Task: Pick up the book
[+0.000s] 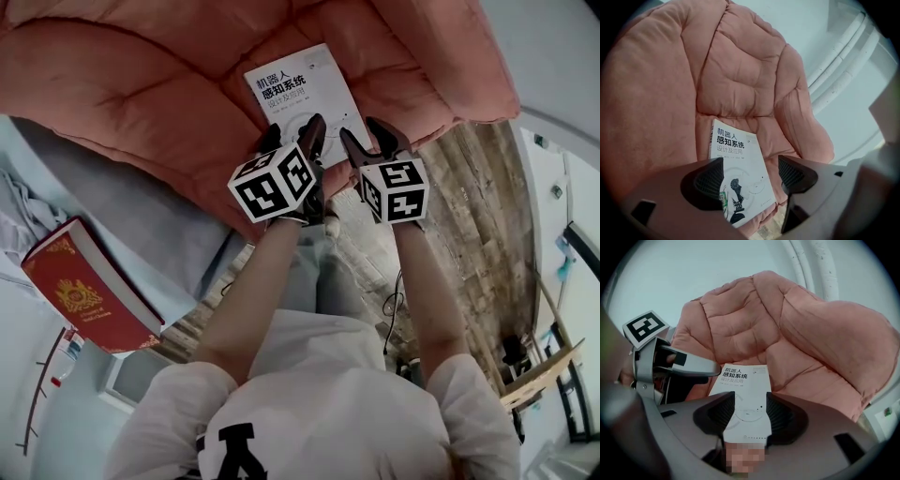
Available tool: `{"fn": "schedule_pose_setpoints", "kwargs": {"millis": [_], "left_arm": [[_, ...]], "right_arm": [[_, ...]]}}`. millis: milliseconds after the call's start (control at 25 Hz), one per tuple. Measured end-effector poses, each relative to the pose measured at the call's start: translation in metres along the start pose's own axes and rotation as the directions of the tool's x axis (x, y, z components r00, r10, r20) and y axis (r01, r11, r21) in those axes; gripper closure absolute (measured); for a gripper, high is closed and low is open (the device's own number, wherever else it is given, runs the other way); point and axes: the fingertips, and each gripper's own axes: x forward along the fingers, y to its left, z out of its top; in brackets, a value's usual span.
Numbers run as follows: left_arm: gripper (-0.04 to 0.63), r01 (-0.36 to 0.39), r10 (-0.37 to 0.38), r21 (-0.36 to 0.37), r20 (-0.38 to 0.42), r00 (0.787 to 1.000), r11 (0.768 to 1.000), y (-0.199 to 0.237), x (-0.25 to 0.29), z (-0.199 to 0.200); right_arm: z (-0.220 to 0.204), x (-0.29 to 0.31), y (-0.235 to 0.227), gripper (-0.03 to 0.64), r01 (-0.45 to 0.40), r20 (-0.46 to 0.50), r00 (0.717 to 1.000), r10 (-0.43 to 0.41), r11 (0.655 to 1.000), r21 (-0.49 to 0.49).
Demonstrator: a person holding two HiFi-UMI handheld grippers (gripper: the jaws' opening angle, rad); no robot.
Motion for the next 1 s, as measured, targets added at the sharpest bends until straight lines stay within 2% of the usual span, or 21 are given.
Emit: {"fn": "schedule_pose_setpoints", "kwargs": {"millis": [200, 320, 600, 840, 1000], "left_arm": [[0.235, -0.105, 0.105, -0.035, -0.001, 0.994, 0.994, 0.017, 0.010, -0.001], [0.226, -0.140, 0.140, -0.059, -0.009, 0.990, 0.988, 0.025, 0.015, -0.001], [0.206, -0.224, 0.221, -0.062, -0.053, 0.974, 0.973, 0.041, 0.032, -0.008], [0.199, -0.265, 0.258, -0.073, -0.086, 0.962, 0.962, 0.058, 0.046, -0.012], [0.198, -0.280, 0.266, -0.117, -0.123, 0.956, 0.953, 0.068, 0.054, -0.017]], "right_arm": [[-0.005, 0.014, -0.003, 0.400, -0.002, -0.021, 1.000, 0.002, 1.000, 0.007], [-0.005, 0.024, -0.005, 0.394, -0.008, -0.034, 0.999, 0.008, 1.000, 0.000], [0.000, 0.056, -0.015, 0.364, -0.044, -0.081, 0.996, 0.042, 0.999, -0.026], [0.002, 0.091, -0.023, 0.347, -0.103, -0.145, 0.985, 0.097, 0.994, -0.034], [-0.004, 0.110, -0.025, 0.339, -0.148, -0.217, 0.967, 0.134, 0.988, -0.049]]}}
